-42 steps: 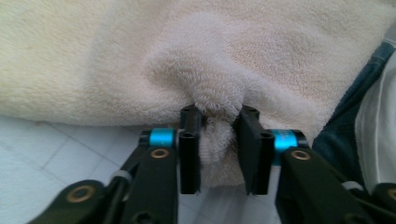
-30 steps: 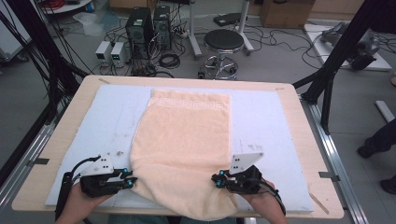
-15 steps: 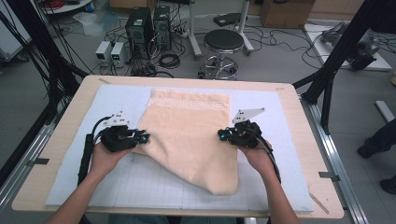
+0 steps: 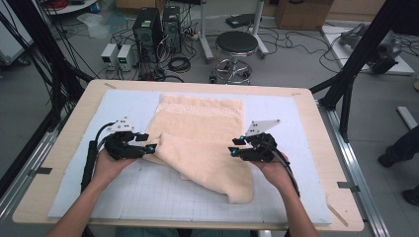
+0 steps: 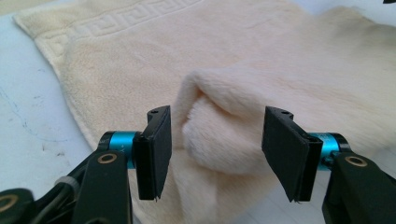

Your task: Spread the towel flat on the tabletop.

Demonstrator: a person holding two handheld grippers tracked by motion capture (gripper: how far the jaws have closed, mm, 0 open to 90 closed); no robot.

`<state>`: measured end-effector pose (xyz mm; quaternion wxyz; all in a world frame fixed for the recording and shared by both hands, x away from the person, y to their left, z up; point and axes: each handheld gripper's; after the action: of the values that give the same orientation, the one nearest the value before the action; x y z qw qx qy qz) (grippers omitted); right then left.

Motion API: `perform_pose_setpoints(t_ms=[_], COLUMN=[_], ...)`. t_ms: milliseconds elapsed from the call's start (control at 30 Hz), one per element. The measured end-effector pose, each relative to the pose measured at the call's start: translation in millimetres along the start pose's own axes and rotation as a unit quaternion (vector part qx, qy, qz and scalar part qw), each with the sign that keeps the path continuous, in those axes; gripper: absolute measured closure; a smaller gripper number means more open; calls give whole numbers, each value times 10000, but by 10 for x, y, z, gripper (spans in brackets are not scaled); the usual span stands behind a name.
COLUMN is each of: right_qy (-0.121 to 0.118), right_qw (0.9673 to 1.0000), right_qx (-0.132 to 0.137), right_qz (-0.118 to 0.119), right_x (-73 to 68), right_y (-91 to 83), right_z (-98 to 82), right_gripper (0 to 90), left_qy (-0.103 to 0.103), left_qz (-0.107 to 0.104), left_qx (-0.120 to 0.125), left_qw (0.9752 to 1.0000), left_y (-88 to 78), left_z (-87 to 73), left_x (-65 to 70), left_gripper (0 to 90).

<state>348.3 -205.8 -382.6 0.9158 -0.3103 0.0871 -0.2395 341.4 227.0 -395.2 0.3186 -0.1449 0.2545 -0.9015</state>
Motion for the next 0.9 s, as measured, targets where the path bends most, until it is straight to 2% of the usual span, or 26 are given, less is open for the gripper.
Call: perform_pose_setpoints(t_ms=[133, 233, 300, 433, 533, 600, 700, 800, 867, 900], right_qy=[-119, -176, -247, -204, -135, -115, -247, -502, -556, -583], right_qw=[9998, 9996, 9993, 9989, 9983, 9978, 9977, 9960, 9955, 9957], right_qx=[34, 48, -26, -76, -60, -75, -317, -635, -649, -591], right_qz=[133, 232, 263, 405, 572, 653, 543, 369, 406, 400], right_x=[-231, -388, -492, -632, -689, -711, -728, -721, -707, -711], right_y=[-98, -136, -139, -119, -93, -64, 31, 132, 152, 138], right_z=[-65, -145, -204, -309, -349, -357, -367, -385, -372, -357], right_gripper=[577, 545, 524, 459, 426, 431, 532, 760, 860, 879], left_qy=[198, 310, 342, 401, 450, 462, 368, 412, 525, 530], left_qz=[-186, -213, -143, -66, 27, 41, 97, 42, 43, -13], left_qx=[67, 35, -43, -116, -170, -171, -209, -209, -164, -113], left_qw=[9996, 9993, 9993, 9991, 9988, 9988, 9991, 9989, 9985, 9985], left_y=[-96, -95, -58, 36, 108, 148, 186, 154, 87, 42], left_z=[-104, -188, -215, -206, -181, -168, -165, -165, -161, -161], left_x=[151, 239, 267, 289, 286, 265, 247, 254, 275, 283], left_gripper=[425, 427, 426, 420, 425, 473, 610, 770, 840, 874])
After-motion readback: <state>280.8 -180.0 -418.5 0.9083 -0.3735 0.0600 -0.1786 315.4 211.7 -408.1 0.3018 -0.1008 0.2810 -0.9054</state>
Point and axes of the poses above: each handheld gripper's, and its own axes: y roughly forward along the jaws, z roughly out of its top, x roughly to its right
